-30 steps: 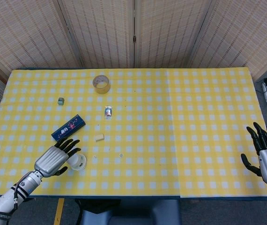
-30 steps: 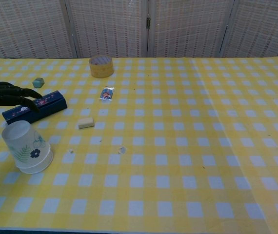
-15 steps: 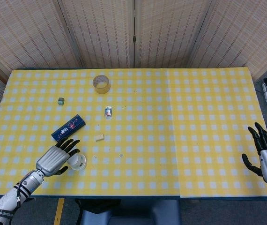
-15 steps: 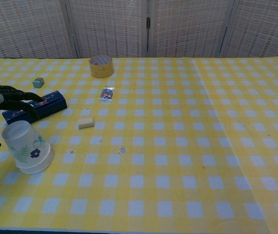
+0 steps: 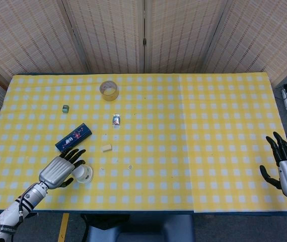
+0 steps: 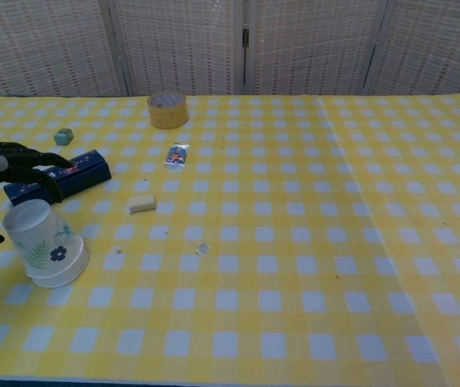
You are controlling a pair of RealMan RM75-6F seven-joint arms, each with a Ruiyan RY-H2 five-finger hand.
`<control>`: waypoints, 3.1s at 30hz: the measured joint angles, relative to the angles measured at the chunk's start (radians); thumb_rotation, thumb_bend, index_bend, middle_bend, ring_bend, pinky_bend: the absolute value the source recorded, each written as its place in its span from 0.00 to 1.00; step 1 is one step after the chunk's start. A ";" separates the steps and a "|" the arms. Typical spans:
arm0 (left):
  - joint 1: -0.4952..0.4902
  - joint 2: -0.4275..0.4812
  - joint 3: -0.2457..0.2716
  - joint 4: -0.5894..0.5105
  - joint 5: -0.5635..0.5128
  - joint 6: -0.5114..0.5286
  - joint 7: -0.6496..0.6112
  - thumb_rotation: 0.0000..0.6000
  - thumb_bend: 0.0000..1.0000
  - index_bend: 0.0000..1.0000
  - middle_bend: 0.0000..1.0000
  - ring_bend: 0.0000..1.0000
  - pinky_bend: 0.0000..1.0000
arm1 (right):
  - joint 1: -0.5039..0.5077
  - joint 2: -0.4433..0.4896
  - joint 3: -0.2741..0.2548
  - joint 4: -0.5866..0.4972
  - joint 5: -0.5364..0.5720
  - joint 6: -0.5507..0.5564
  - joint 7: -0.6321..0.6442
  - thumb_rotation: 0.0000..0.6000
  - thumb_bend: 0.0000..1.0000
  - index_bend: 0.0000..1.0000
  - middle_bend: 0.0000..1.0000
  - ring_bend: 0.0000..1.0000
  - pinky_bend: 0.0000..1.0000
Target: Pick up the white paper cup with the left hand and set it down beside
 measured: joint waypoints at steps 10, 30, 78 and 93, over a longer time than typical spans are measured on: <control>-0.001 -0.012 0.006 0.017 0.012 0.018 -0.018 1.00 0.40 0.30 0.06 0.04 0.02 | -0.002 -0.001 -0.001 -0.001 0.002 -0.001 -0.001 1.00 0.40 0.00 0.00 0.10 0.00; 0.004 0.016 0.017 -0.016 0.056 0.069 -0.047 1.00 0.42 0.36 0.11 0.07 0.05 | -0.006 -0.002 0.001 0.000 0.009 0.002 -0.002 1.00 0.40 0.00 0.00 0.10 0.00; 0.105 -0.007 0.021 0.050 -0.076 0.132 0.024 1.00 0.42 0.35 0.11 0.07 0.04 | 0.014 0.000 0.006 -0.024 0.005 -0.015 -0.030 1.00 0.39 0.00 0.00 0.10 0.00; 0.099 -0.025 0.022 0.049 -0.086 0.119 0.059 1.00 0.42 0.31 0.11 0.07 0.04 | 0.014 -0.001 0.005 -0.025 0.011 -0.020 -0.030 1.00 0.40 0.00 0.00 0.10 0.00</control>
